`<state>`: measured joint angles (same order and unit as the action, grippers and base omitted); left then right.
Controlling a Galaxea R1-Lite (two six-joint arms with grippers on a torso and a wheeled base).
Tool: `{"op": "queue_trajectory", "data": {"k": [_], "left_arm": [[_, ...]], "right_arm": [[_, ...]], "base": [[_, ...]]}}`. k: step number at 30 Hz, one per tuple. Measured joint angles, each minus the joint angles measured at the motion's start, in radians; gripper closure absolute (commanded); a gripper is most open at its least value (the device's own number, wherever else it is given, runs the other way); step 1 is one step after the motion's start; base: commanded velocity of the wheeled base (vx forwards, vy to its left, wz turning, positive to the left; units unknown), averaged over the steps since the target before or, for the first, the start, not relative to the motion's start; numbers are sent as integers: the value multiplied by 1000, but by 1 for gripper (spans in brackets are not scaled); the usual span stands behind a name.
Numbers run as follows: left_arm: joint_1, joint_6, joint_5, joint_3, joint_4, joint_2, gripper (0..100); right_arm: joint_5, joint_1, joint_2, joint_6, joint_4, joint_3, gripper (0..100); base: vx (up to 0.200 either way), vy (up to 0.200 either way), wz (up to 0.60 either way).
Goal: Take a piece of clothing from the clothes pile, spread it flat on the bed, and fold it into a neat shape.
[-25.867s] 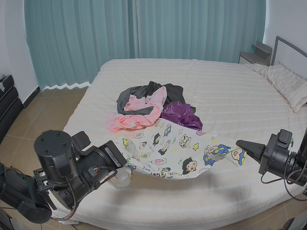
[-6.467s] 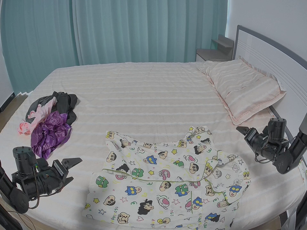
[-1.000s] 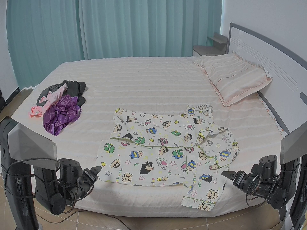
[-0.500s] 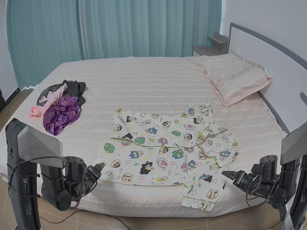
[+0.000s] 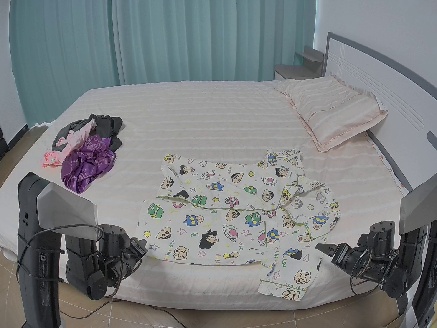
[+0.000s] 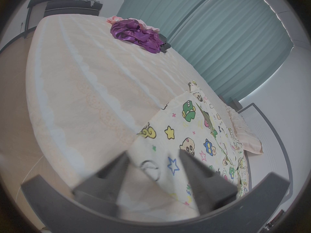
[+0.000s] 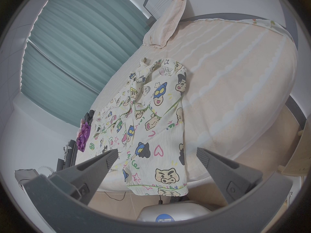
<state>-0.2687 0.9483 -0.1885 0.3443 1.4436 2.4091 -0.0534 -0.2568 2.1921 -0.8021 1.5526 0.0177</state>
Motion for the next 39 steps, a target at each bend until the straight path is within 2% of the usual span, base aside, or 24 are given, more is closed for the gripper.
{"op": "queue_trajectory", "data": {"k": [4, 10, 30, 31, 39], "left_arm": [[-2, 0, -12, -19, 0, 0, 100], [-14, 0, -69, -79, 1, -29, 100], [-64, -3, -76, -214, 1, -57, 100], [-63, -3, -76, -214, 1, -57, 0], [-44, 4, -73, -209, 0, -56, 0]], "right_arm": [[0, 1, 2, 0, 0, 0, 0], [1, 3, 4, -2, 0, 0, 0], [6, 3, 6, -21, 0, 0, 0], [6, 2, 6, -21, 0, 0, 0], [6, -6, 5, -20, 0, 0, 0]], "base": [[0, 0, 0], [0, 0, 0], [0, 0, 0], [0, 0, 0], [0, 0, 0]]}}
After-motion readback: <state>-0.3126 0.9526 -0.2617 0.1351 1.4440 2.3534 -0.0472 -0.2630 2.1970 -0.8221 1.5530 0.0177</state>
